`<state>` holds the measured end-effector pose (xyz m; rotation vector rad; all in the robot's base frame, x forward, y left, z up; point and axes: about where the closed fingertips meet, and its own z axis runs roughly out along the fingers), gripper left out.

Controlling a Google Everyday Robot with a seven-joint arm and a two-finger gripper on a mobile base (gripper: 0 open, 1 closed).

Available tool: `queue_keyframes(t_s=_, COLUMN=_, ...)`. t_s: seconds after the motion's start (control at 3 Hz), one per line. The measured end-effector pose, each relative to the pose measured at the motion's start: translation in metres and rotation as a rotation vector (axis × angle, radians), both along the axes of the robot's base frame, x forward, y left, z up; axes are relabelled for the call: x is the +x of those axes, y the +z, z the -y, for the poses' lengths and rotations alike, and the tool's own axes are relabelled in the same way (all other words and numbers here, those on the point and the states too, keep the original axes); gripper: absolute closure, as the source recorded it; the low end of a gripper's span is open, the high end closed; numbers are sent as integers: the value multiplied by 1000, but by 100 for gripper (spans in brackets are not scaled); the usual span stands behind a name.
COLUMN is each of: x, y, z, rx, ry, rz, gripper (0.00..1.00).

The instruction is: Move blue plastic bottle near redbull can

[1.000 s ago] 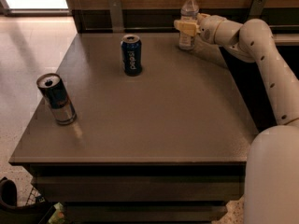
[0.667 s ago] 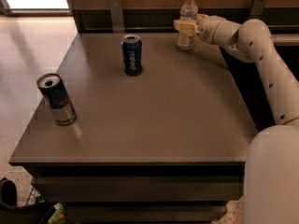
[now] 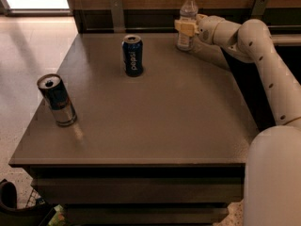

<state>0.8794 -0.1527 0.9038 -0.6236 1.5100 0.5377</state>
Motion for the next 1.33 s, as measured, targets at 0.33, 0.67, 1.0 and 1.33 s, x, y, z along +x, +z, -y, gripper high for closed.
queue_keyframes(t_s=0.33, x=-4, y=4, z=3, rx=-3, ry=4, rz=-2, gripper=100)
queue_keyframes(t_s=0.67, x=-16, y=17, z=11, rx=-13, ry=15, rz=-6, gripper=100)
queue_keyframes(t_s=1.0, x=-25, y=27, z=16, rx=-19, ry=23, rz=-9, gripper=100)
queue_keyframes(t_s=1.33, x=-65, y=64, z=38, rx=15, ry=8, rz=34, gripper=100)
